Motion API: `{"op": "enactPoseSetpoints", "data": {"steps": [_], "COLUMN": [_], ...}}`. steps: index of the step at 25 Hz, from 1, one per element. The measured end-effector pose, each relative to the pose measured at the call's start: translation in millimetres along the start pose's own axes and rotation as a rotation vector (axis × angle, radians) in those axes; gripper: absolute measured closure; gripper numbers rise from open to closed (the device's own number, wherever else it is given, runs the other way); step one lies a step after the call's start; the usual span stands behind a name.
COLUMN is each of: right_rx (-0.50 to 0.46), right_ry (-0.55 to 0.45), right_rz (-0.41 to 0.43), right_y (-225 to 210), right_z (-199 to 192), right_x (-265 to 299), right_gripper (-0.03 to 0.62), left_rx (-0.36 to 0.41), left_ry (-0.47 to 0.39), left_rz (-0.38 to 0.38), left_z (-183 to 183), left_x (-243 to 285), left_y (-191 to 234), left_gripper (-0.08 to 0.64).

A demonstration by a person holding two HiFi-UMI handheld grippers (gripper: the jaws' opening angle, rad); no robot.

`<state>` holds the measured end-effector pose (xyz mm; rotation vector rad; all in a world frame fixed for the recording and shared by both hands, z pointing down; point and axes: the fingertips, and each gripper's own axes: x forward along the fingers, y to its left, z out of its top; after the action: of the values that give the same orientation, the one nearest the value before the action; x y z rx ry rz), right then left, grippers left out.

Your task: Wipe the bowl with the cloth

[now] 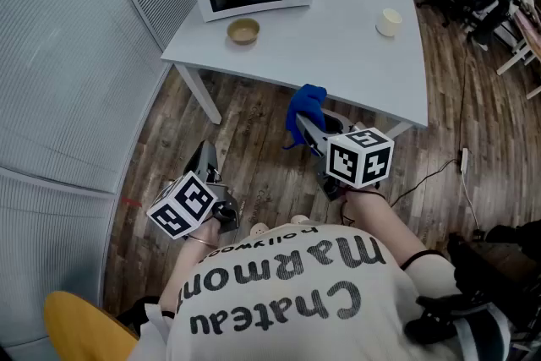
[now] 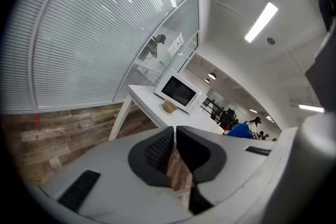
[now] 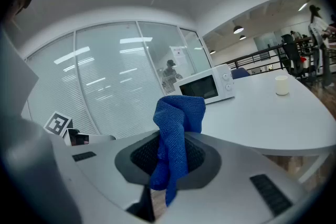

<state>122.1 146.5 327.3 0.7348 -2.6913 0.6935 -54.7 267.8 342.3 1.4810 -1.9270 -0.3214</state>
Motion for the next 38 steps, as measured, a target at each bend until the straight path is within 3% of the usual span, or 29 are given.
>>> {"op": "enactPoseSetpoints", "data": {"steps": [11,16,21,24,29,33,38], "right_rx": [0.003,0.039,0.017,0.005,-0.021,0.019,0.033], "right_ry": [-0.005,-0.047,-0.108,-0.112,-0.119,-0.062,-0.046], "right_rz": [0.004,0.020,0.027,0.059,0.050,0.008,0.026], "right_y": [13,27,47,60,60,33,2], "right_z": [-1,1,4,1,14,17,42], "right_x": [9,22,37,46,70,99,144], "right_gripper": [0.531,0.529,0.529,0.529,0.529,0.529,0.529], "left_rx": [-0.003,-0.025,-0.041,-0.004,0.032,0.039,0.055], "left_ry": [0.002,-0.017,0.035,0.061,0.023,0.011,0.004], "left_rz": [0.013,-0.152,-0.257,-0.255,-0.229,-0.205,-0.207], "left_z": [6,19,25,28,46,60,80], "left_x": [-9,-8,3,6,24,53,98], "left_y": [16,11,15,19,28,33,32], "left_gripper": [0.551,0.549,0.552,0.566,0.565,0.566,0.565]}}
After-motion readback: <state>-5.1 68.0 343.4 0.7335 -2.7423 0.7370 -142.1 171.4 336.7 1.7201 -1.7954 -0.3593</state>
